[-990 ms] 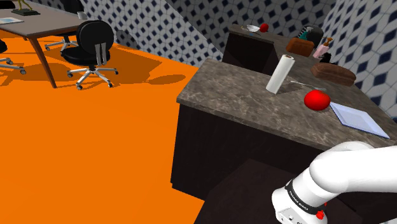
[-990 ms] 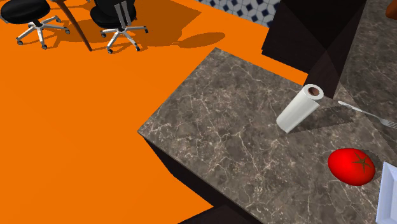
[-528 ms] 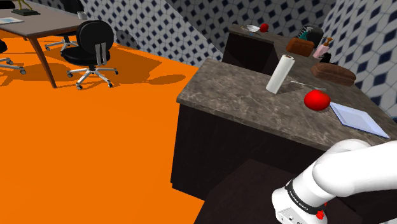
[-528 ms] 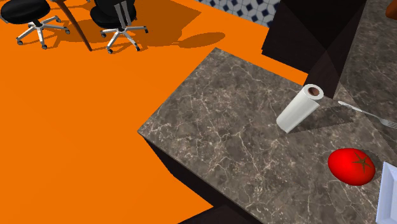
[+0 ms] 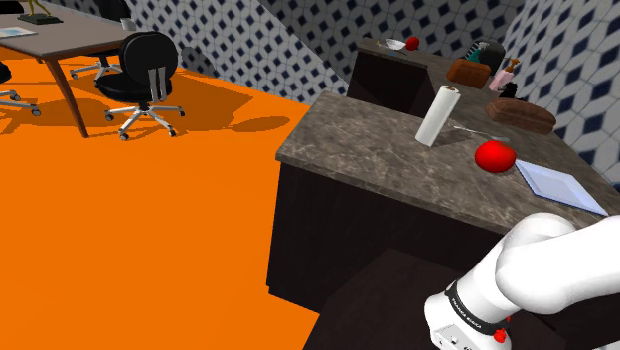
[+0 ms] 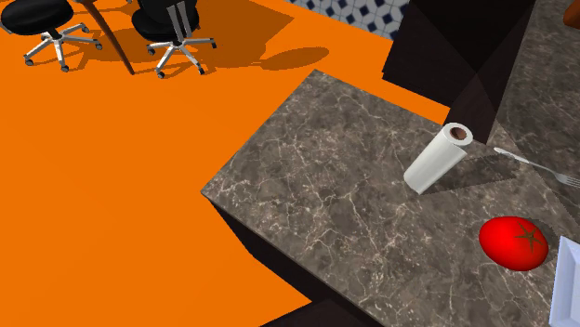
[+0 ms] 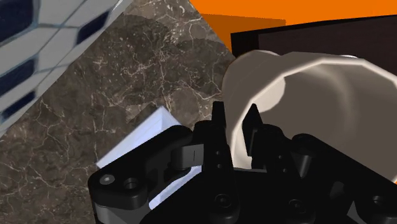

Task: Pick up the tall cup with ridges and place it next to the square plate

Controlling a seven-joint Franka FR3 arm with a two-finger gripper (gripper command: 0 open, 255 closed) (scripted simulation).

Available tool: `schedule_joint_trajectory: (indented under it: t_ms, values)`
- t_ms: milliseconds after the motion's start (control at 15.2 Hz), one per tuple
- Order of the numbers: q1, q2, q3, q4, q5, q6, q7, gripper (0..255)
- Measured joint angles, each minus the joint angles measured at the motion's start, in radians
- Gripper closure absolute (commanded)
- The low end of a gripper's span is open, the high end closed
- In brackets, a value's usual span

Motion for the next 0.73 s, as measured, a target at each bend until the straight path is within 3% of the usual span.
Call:
schedule_joint_trajectory:
  t_ms: [264,726]
  values:
    - [-0.104,-0.048,0.088,-0.134,0.007,0.054,0.049,255]
    - [-0.208,-0.128,0.172,-0.321,0.003,0.132,0.12,255]
